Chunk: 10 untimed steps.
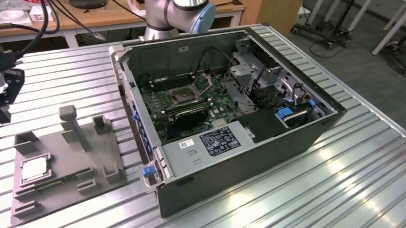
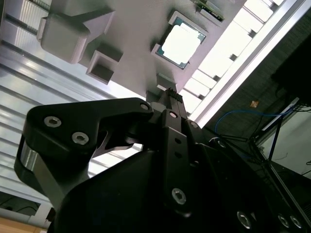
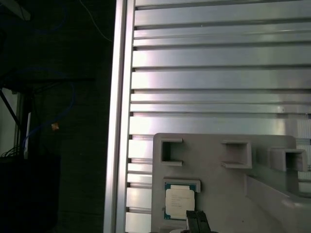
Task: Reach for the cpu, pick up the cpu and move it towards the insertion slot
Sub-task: 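Reach for the cpu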
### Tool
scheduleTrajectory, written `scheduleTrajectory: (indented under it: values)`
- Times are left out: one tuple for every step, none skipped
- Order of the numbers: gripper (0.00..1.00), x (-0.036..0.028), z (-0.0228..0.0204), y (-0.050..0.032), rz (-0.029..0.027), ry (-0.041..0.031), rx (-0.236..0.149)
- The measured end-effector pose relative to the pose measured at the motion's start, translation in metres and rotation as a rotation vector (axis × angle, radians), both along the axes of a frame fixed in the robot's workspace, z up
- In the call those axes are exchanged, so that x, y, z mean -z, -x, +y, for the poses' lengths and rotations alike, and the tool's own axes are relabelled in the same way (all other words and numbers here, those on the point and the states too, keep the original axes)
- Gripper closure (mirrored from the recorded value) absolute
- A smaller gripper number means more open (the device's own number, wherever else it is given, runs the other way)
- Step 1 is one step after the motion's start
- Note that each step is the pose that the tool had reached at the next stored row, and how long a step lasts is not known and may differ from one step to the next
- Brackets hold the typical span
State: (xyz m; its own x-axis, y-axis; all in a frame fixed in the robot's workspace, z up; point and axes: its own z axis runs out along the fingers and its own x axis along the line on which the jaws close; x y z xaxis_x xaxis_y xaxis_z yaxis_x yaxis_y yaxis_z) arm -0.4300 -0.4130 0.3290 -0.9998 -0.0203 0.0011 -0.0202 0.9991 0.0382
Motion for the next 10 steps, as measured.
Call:
scheduleTrajectory:
  values:
    - [0.89, 0.0004, 0.0, 0.0, 0.0, 0.0, 0.0]
    - [0.89, 0.0008, 0.0, 0.0, -0.0001, -0.0001, 0.0]
    - [0.89, 0.0012, 0.0, 0.0, 0.0, 0.0, 0.0]
    - [0.89, 0.0017, 0.0, 0.0, 0.0001, 0.0, 0.0]
    - [0.89, 0.0022, 0.0, 0.0, 0.0, 0.0, 0.0]
    - [0.89, 0.0026, 0.0, 0.0001, 0.0001, 0.0, 0.0]
    - [0.89, 0.0032, 0.0, 0.0001, 0.0001, 0.0, 0.0]
    - [0.89, 0.0038, 0.0, 0.0001, 0.0002, 0.0, 0.0]
    - [0.89, 0.0043, 0.0, 0.0001, 0.0002, 0.0, 0.0]
    - [0.89, 0.0049, 0.0, 0.0001, 0.0003, 0.0, 0.0]
